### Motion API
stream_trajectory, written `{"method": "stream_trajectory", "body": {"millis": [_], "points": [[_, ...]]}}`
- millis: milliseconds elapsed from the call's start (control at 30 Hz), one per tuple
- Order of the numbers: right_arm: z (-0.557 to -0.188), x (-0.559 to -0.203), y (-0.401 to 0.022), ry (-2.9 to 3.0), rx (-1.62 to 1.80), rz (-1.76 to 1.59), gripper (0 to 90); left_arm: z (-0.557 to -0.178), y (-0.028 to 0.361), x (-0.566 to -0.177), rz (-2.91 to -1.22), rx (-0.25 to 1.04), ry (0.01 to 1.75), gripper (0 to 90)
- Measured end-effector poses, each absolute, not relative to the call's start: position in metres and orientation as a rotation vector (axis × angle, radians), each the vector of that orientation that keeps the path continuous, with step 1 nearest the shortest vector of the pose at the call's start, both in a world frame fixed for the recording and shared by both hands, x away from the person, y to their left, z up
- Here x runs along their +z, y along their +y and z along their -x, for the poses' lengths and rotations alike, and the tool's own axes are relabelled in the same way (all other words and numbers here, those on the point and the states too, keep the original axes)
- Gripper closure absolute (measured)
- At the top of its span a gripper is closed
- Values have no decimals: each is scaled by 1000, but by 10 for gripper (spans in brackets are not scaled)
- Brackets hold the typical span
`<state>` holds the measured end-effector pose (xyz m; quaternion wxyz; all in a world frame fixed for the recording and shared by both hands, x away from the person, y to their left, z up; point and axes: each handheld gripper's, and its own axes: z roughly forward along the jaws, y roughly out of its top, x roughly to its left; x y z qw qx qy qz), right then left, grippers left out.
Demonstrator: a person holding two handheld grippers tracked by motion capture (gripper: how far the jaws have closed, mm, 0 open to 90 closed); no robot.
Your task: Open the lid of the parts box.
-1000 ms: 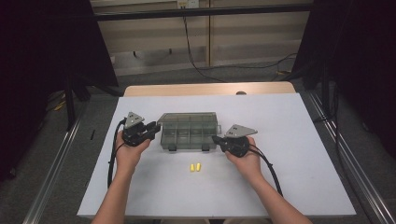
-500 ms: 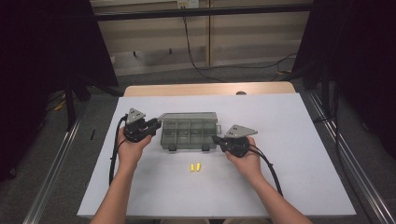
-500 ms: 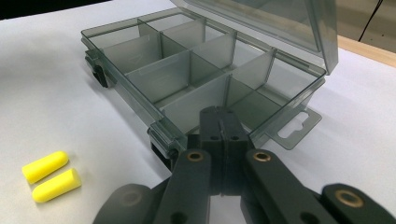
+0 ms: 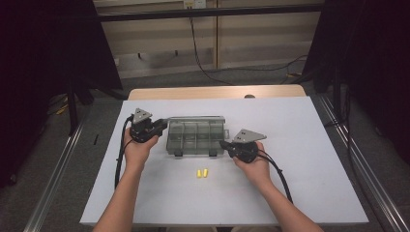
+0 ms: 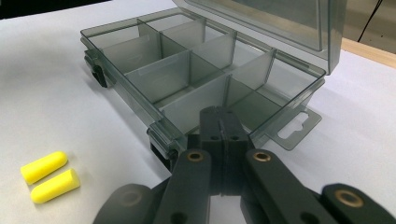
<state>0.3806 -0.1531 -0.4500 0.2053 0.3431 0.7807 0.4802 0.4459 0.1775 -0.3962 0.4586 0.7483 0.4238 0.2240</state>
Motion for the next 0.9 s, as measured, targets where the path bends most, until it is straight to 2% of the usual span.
{"method": "stream_trajectory", "body": {"millis": [133,900], "points": [[-381,-450,-153,2175,1338,-955,900,-448,175,-393,-1866,582,1030,760],[-381,-450,-153,2178,1327,-943,900,-463,172,-391,-1842,560,1057,798]]}}
